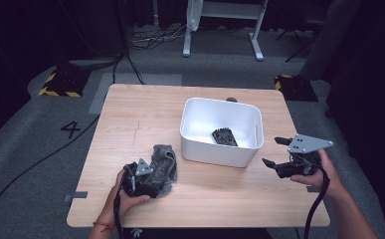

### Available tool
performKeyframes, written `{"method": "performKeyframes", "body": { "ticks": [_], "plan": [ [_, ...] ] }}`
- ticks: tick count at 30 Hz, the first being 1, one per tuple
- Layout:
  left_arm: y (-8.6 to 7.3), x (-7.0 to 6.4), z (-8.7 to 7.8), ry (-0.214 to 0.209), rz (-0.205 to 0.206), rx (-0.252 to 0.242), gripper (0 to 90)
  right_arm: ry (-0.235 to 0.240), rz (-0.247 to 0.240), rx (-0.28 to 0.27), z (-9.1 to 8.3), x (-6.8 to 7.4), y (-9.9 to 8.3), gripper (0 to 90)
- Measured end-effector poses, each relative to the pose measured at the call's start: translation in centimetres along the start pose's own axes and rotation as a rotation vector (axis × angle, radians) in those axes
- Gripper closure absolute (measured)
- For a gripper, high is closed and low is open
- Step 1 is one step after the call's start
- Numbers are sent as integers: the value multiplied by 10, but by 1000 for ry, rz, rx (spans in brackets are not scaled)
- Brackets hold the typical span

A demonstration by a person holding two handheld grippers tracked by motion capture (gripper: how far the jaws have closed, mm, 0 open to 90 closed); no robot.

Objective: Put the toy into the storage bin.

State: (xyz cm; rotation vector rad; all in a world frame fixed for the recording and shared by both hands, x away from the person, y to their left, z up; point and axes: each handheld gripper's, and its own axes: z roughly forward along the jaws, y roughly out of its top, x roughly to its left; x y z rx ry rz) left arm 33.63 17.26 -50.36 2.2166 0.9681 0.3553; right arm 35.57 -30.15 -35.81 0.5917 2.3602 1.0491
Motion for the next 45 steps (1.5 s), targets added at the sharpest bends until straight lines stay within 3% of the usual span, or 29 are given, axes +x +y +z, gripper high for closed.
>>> {"method": "performKeyframes", "body": {
  "ticks": [9,19,37,45],
  "plan": [
    [0,0,0,0,-1,0,156,-5,4,48,8,4,-22,193],
    [0,0,0,2,-1,0,156,-1,46,103,20,5,-50,197],
    [0,0,0,2,0,-1,156,-9,60,225,43,11,-92,201],
    [0,-1,0,1,-6,-2,156,17,82,255,49,15,-110,200]
  ]
}}
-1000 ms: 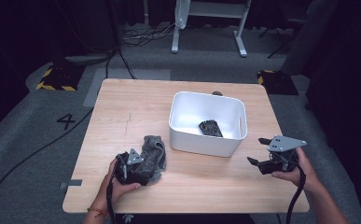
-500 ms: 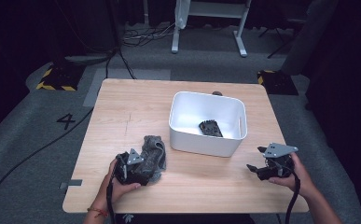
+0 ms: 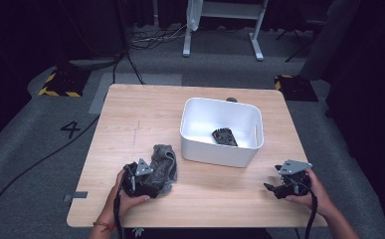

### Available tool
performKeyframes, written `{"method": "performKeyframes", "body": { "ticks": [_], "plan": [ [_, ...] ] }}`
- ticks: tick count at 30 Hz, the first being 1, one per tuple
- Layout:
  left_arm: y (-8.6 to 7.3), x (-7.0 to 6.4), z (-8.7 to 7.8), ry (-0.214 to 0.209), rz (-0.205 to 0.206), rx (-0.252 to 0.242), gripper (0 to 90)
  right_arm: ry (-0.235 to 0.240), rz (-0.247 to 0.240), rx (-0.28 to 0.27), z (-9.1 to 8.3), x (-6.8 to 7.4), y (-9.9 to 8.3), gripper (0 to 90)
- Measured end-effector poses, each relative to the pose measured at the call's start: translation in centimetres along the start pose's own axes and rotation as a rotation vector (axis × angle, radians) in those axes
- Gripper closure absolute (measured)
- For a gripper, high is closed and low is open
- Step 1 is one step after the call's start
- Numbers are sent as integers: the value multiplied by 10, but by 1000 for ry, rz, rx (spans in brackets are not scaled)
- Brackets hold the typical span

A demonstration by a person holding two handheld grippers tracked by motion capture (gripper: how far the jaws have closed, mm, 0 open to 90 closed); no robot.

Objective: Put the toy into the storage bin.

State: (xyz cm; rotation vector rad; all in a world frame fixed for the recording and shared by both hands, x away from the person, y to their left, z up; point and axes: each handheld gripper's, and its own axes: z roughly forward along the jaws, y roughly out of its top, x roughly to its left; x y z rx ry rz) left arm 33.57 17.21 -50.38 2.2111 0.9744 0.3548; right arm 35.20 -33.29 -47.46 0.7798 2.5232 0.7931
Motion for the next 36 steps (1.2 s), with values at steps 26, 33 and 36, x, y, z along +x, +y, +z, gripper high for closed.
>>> {"method": "performKeyframes", "body": {
  "ticks": [26,33,36],
  "plan": [
    [0,0,0,0,-2,5,156,52,212,-139,-1,-4,-51,159],
    [0,0,0,1,-2,1,155,50,214,-138,-2,-3,-52,159],
    [1,0,0,-1,5,4,155,50,214,-137,-2,-3,-52,159]
  ]
}}
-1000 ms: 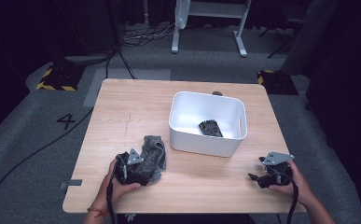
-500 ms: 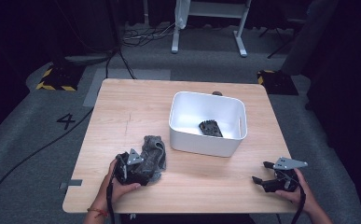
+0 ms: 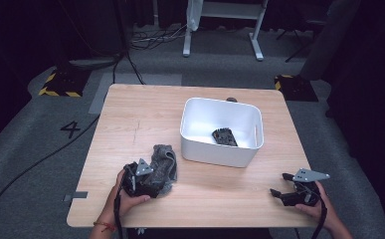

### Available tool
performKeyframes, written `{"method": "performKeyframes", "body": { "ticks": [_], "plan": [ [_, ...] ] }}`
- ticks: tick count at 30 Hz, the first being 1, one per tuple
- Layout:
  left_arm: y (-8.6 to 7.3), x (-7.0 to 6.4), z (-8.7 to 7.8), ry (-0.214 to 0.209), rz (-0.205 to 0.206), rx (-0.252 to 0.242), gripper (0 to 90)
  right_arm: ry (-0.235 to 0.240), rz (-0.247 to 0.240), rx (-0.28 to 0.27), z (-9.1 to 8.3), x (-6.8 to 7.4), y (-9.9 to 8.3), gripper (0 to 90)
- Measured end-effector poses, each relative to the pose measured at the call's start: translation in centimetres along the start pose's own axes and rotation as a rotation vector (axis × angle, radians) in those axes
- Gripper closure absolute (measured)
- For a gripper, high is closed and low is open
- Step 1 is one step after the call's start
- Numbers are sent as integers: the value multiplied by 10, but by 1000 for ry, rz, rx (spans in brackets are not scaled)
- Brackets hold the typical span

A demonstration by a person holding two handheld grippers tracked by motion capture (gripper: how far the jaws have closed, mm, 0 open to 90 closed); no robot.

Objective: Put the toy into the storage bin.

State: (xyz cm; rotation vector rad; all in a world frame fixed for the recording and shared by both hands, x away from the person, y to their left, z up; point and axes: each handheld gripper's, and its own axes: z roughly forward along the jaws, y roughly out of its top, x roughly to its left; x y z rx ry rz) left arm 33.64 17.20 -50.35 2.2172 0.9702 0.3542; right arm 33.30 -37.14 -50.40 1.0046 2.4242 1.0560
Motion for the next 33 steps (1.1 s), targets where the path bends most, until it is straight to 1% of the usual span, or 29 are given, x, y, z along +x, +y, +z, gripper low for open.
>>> {"method": "performKeyframes", "body": {
  "ticks": [33],
  "plan": [
    [0,0,0,0,1,0,156,0,0,0,0,0,0,158]
  ]
}}
